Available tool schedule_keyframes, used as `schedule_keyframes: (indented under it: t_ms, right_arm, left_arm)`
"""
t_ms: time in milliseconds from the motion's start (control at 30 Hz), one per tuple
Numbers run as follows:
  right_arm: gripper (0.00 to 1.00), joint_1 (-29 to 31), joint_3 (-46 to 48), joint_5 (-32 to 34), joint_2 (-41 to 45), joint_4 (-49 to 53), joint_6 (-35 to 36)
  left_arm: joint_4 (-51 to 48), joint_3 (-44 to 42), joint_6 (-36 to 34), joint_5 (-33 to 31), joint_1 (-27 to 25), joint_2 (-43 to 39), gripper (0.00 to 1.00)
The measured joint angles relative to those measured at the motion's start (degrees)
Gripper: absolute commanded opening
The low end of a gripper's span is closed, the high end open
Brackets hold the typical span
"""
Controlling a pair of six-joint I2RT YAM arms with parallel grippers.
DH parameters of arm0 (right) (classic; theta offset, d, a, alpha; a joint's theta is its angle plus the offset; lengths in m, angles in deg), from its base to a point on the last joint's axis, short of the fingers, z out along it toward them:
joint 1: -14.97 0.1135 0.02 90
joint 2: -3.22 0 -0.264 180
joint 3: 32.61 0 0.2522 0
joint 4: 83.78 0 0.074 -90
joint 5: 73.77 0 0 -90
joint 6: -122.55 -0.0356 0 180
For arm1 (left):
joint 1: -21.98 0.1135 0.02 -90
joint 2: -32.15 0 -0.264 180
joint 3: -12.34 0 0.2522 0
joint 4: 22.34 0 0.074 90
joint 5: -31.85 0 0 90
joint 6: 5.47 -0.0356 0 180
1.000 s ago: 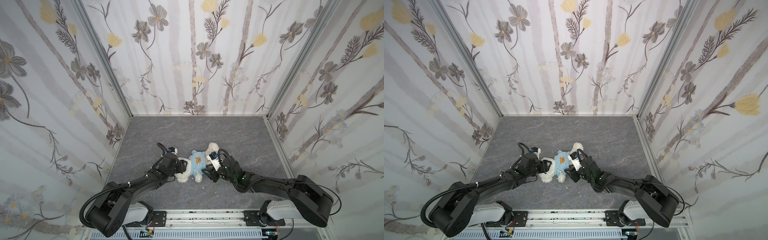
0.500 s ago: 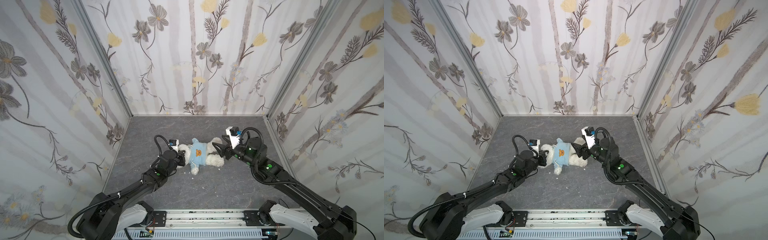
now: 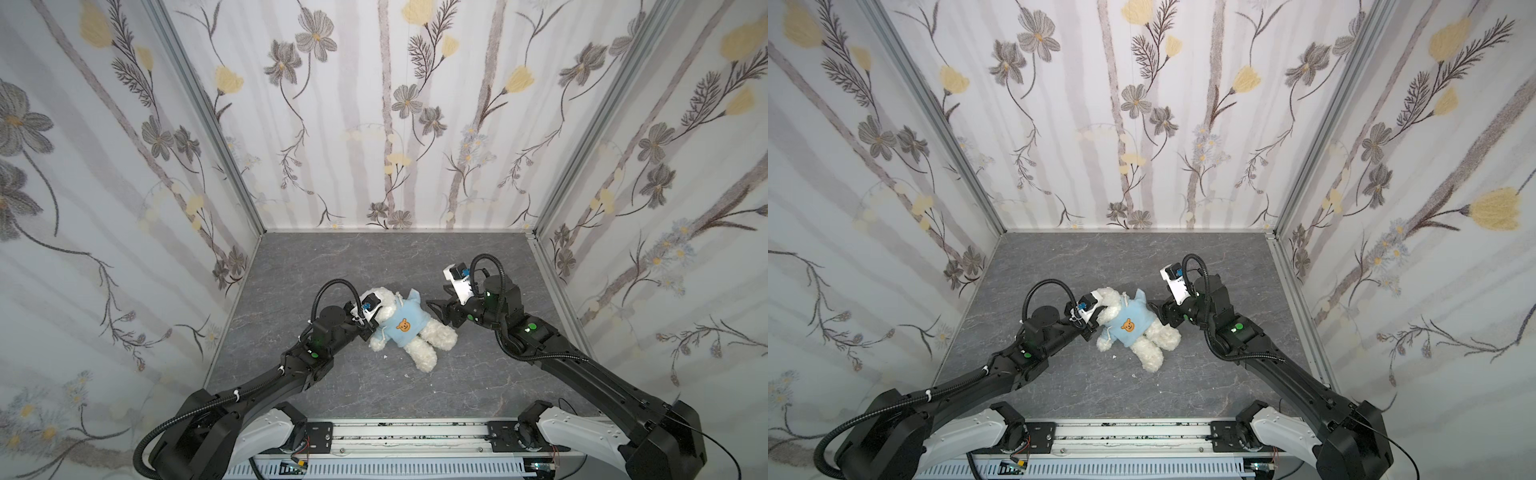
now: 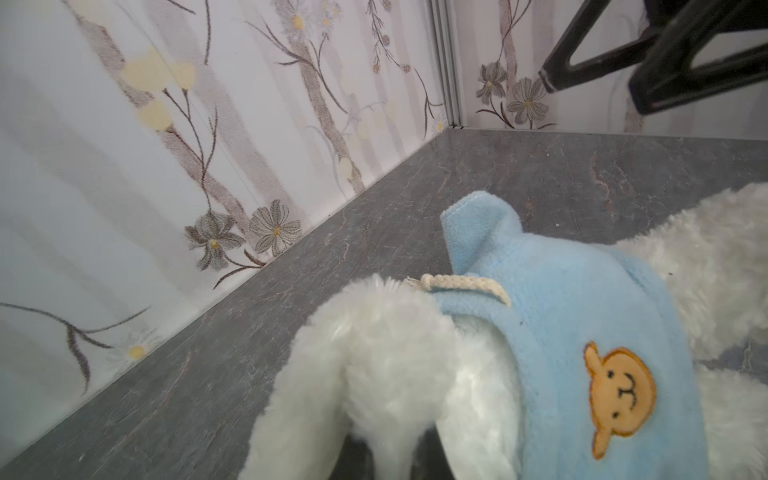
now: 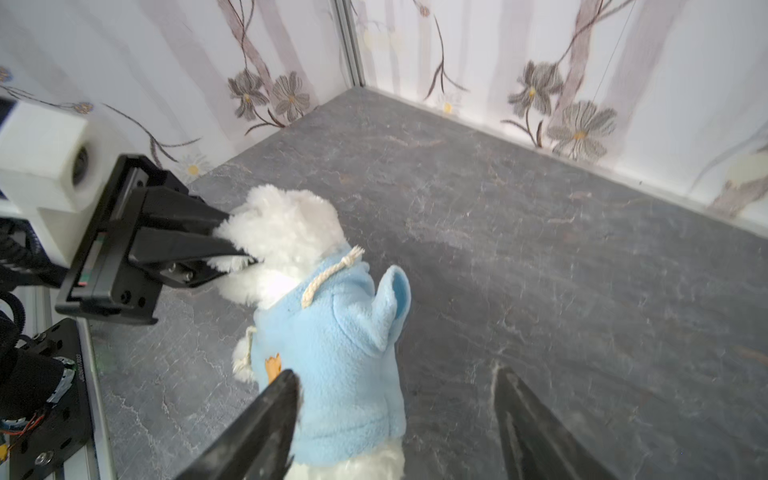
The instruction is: Dress the teddy bear
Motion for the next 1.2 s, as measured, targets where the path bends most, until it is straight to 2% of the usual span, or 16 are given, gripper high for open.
schedule_keyframes:
  t_ms: [100, 200, 267, 333, 400, 467, 533, 633, 767, 933, 1033, 1200]
  right_arm:
    - [0.69, -0.2, 5.2, 0.5, 1.1, -0.9, -3.1]
    - [0.67, -0.2, 9.3, 1.9, 2.2, -3.2, -6.0]
    - [0.65, -0.3, 12.7, 2.9, 2.3, -6.0, -8.1]
    - [0.59, -0.3, 16.0, 3.2, 1.3, -9.2, -10.6]
    - [0.55, -0.3, 18.4, 4.0, -1.1, -11.9, -13.3]
    - [0.52, 0.0, 19.6, 4.0, -3.0, -14.2, -15.3]
    - [0.51, 0.6, 20.7, 3.9, -4.1, -16.4, -16.7]
    - [0.51, 1.1, 22.4, 3.6, -4.6, -19.3, -18.3]
    - [0.51, 1.1, 23.4, 2.8, -4.8, -21.2, -19.8]
    - [0.51, 1.2, 23.5, 2.8, -4.9, -22.1, -20.2]
    - [0.51, 1.2, 23.1, 2.8, -4.9, -21.9, -20.0]
    - [0.51, 1.2, 22.3, 3.1, -4.7, -21.5, -19.1]
  left_arm:
    - [-3.3, 4.8, -2.5, 7.5, 2.5, 5.2, 0.01]
    - [-8.8, 10.2, -5.7, 14.2, 4.2, 10.7, 0.14]
    - [-13.3, 13.5, -8.0, 17.0, 4.8, 14.0, 0.24]
    - [-16.4, 16.1, -9.3, 18.2, 5.1, 17.2, 0.41]
    - [-19.4, 18.5, -9.9, 18.4, 5.2, 19.7, 0.55]
    - [-21.0, 21.1, -8.6, 17.5, 5.3, 20.9, 0.65]
    - [-21.2, 23.8, -6.0, 14.6, 5.2, 20.9, 0.69]
    - [-18.4, 24.3, -0.7, 6.4, 4.9, 17.9, 0.79]
    - [-14.9, 17.7, 1.9, -1.4, -0.6, 9.3, 0.79]
    - [-12.6, 5.9, 0.9, -6.3, -13.5, 0.0, 0.79]
    - [-12.2, 2.5, -1.6, -9.0, -18.4, 0.8, 0.78]
    - [-10.4, 1.9, -3.9, -14.4, -20.8, 7.3, 0.74]
